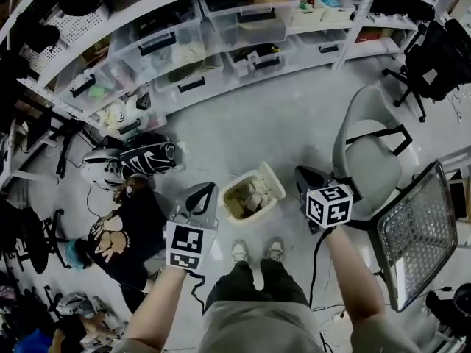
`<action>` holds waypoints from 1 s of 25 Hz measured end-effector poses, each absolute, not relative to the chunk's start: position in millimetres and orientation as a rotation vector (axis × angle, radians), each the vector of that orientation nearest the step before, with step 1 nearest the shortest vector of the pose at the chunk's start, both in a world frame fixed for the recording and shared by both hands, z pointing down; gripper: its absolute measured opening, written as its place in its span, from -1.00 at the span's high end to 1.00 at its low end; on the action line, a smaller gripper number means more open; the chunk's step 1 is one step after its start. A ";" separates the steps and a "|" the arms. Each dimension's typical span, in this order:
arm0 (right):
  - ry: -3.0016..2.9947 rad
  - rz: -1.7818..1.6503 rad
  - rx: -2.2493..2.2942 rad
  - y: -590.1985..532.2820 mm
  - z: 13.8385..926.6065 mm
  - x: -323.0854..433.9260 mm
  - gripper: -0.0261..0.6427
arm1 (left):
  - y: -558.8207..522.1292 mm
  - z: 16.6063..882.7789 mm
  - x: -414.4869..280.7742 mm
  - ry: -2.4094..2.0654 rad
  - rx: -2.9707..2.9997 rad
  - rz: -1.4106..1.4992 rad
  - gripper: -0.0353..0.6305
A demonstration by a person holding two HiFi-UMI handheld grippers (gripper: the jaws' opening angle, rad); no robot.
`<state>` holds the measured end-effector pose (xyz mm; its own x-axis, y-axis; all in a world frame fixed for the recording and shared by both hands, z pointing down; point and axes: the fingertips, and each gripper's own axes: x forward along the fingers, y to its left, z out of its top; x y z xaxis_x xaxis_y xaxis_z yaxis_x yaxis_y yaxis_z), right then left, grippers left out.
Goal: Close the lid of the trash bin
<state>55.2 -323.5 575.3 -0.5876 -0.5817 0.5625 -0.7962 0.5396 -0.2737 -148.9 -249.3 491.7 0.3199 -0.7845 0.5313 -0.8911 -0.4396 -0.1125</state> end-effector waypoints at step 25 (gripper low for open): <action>-2.031 0.887 0.621 -251.4 883.2 -18.2 0.91 | -220.2 722.8 -177.0 -1.339 2.073 0.872 0.89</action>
